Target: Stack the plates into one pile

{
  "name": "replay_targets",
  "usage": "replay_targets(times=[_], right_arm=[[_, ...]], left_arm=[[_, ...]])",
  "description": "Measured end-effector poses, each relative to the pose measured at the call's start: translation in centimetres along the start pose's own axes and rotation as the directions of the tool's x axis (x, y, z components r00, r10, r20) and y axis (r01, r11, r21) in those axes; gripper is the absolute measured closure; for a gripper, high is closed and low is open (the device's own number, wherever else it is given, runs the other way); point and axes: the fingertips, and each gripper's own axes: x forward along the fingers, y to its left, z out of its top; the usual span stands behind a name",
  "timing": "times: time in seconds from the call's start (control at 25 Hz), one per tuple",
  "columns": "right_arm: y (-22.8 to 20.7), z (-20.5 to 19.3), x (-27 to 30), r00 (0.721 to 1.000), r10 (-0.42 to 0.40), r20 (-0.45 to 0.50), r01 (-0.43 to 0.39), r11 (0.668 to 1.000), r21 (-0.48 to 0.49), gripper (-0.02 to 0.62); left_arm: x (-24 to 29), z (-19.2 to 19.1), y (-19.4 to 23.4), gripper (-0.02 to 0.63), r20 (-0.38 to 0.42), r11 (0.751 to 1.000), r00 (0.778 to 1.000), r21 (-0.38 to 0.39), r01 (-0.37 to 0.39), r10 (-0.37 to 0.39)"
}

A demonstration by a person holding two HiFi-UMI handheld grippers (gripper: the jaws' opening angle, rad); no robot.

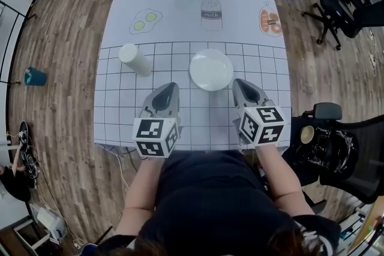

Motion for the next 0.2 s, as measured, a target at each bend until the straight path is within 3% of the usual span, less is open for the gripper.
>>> replay_targets(times=[0.2], right_arm=[[0.08,-0.23,0.26,1.000,0.005,-0.006,-0.005,1.000,-0.005,0.579]], left_arm=[[-0.04,-0.22,0.05,0.578,-0.006,1.000,1.000,-0.002,-0.003,0.003]])
